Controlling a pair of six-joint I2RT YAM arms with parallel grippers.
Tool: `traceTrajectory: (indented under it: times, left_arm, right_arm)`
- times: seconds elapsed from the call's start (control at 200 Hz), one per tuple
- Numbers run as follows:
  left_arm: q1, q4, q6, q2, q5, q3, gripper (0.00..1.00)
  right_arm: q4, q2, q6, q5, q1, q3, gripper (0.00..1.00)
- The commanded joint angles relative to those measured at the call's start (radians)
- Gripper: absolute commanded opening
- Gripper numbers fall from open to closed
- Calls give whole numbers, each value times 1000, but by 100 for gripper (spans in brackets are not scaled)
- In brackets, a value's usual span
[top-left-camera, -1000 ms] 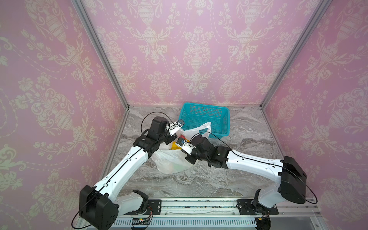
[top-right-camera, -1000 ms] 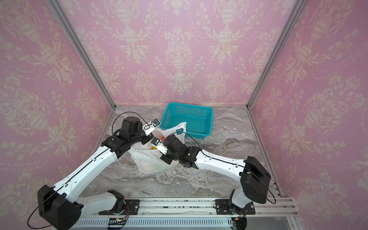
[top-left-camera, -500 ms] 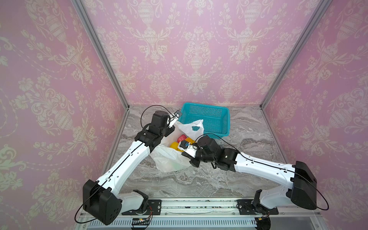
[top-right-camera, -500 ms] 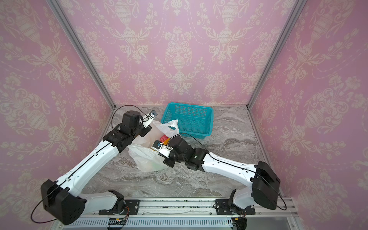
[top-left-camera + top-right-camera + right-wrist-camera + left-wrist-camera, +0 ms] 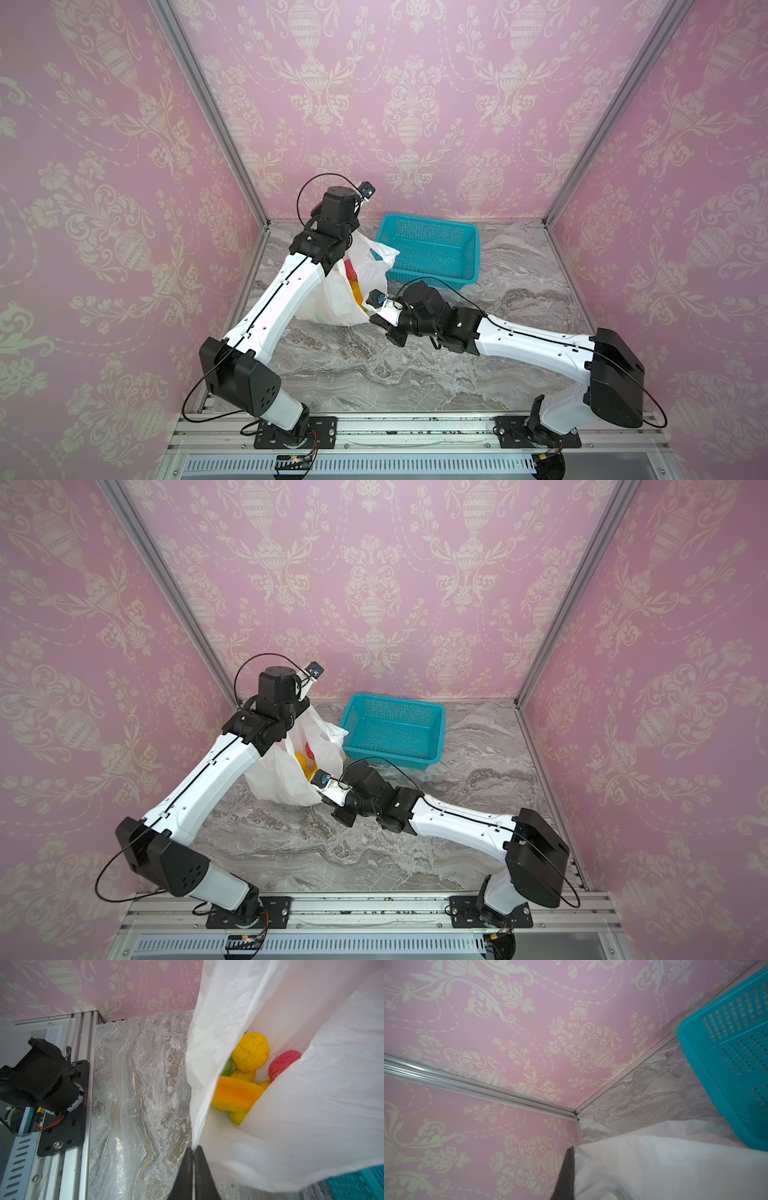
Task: Untie the knot of the plastic bag and take out the fruit
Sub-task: Open the plastic bag at the center of the table.
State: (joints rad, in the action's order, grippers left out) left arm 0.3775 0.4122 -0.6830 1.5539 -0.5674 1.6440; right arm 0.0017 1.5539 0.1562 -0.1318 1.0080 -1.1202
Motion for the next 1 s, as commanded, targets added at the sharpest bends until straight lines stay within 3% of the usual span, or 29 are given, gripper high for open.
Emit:
traceTrajectory:
  times: [0.0,0.235,0.375,0.565,0.675,0.996]
  left_arm:
    - [-25,17,18,-2,-50,67,0]
    - [-26,57,181,-59,15,-6,0]
    - [-14,93,303,-139,83,-89,0]
    - [-5,61,429,-287,229,-304,0]
    - [0,35,438,-349,319,-386,0]
    - [11,-17,401,-402,479,-491,0]
  right_arm:
    - [11,59,-34,49,6,-87,15]
    - [26,93,-81,75,1,-114,41]
    - [64,60,-115,79,-5,-86,44]
    - [131,2,-155,127,-16,-3,47]
    - [167,-23,-182,149,-30,31,58]
    - [191,9,-205,84,6,-3,51]
